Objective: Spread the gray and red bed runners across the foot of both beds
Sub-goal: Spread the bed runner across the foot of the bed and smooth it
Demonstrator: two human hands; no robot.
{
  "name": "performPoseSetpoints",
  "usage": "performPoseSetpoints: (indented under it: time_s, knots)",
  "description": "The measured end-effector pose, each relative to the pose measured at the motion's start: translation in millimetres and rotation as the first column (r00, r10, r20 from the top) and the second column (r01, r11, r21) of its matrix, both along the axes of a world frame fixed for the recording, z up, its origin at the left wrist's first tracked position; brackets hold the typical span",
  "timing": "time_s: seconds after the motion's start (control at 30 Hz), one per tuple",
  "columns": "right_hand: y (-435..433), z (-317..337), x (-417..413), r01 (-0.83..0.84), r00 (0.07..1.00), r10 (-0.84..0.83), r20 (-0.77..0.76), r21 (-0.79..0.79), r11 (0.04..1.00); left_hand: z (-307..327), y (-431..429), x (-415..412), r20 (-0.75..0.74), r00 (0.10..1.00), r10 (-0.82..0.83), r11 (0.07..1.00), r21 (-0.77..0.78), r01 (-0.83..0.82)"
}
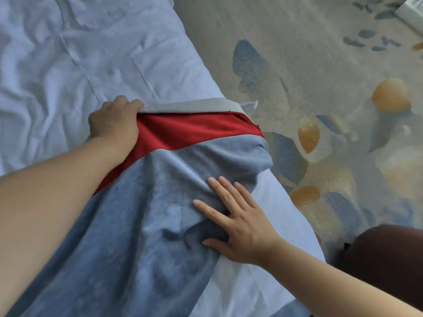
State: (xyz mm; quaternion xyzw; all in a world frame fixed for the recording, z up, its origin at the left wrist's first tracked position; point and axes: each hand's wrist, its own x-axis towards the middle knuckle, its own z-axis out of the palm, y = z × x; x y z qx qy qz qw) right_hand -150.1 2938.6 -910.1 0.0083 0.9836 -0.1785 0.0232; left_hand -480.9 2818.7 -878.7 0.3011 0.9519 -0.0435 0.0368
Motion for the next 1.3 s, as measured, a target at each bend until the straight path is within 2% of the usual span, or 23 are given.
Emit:
performPoseSetpoints:
  time_s: [0.07, 0.13, 0.2, 0.27, 0.3, 0.37, 0.43, 0.5, 0.57, 0.63, 0.77, 0.83, 0.9, 1.07, 1.13, 1.3]
  knots:
    - [-4, -1, 6, 0.076, 0.997, -0.076, -0.013, 0.020, 0.997, 1, 8, 26, 0.018, 1.000, -0.004, 0.999, 0.050, 0.003]
    - [-11, -1, 13, 0.219, 0.976, -0.219, 0.017, 0.011, 0.976, 3, 10, 72, -0.003, 0.989, -0.149, 0.975, 0.163, 0.148]
    - [-17, 1, 20, 0.362, 0.930, -0.358, 0.087, -0.023, 0.932, 5, 1, 132, 0.016, 0.935, -0.355, 0.888, 0.320, 0.331]
    - [-19, 0, 27, 0.438, 0.894, -0.432, 0.121, -0.028, 0.899, 4, -22, 201, 0.078, 0.849, -0.523, 0.782, 0.442, 0.441]
    - [-19, 1, 31, 0.483, 0.868, -0.475, 0.142, -0.027, 0.875, 3, -37, 235, 0.122, 0.808, -0.577, 0.758, 0.448, 0.474]
    - [-14, 2, 34, 0.616, 0.768, -0.595, 0.240, -0.019, 0.787, -2, -60, 288, 0.206, 0.747, -0.632, 0.760, 0.352, 0.546]
    - [-9, 3, 33, 0.679, 0.688, -0.643, 0.338, 0.014, 0.734, -9, -69, 316, 0.284, 0.754, -0.593, 0.805, 0.213, 0.553]
    - [-4, 5, 30, 0.618, 0.734, -0.583, 0.348, 0.015, 0.786, -14, -62, 314, 0.286, 0.808, -0.515, 0.857, 0.142, 0.495]
    - [1, 8, 25, 0.502, 0.817, -0.477, 0.323, 0.008, 0.865, -20, -49, 297, 0.269, 0.848, -0.457, 0.889, 0.155, 0.430]
    - [5, 15, 16, 0.433, 0.863, -0.420, 0.279, 0.017, 0.901, -22, -37, 280, 0.227, 0.876, -0.425, 0.902, 0.187, 0.389]
    - [20, 22, -19, 0.296, 0.929, -0.324, 0.178, 0.169, 0.940, -21, -30, 241, 0.100, 0.921, -0.376, 0.902, 0.269, 0.338]
    - [31, 23, -46, 0.256, 0.951, -0.288, 0.109, 0.243, 0.936, -15, -31, 218, 0.128, 0.939, -0.318, 0.919, 0.283, 0.273]
    - [41, 23, -76, 0.235, 0.966, -0.256, 0.037, 0.285, 0.929, -11, -32, 197, 0.159, 0.949, -0.274, 0.945, 0.230, 0.235]
    - [29, 12, -117, 0.164, 0.977, -0.187, 0.102, 0.194, 0.967, -24, -46, 154, 0.387, 0.920, -0.053, 0.997, 0.079, 0.024]
    - [21, 11, -113, 0.184, 0.976, -0.200, 0.084, 0.167, 0.969, -29, -52, 151, 0.383, 0.922, -0.061, 0.998, 0.035, 0.052]
    - [25, 8, -104, 0.183, 0.982, -0.173, -0.071, 0.170, 0.968, -27, -42, 174, 0.292, 0.953, -0.085, 0.996, 0.024, 0.082]
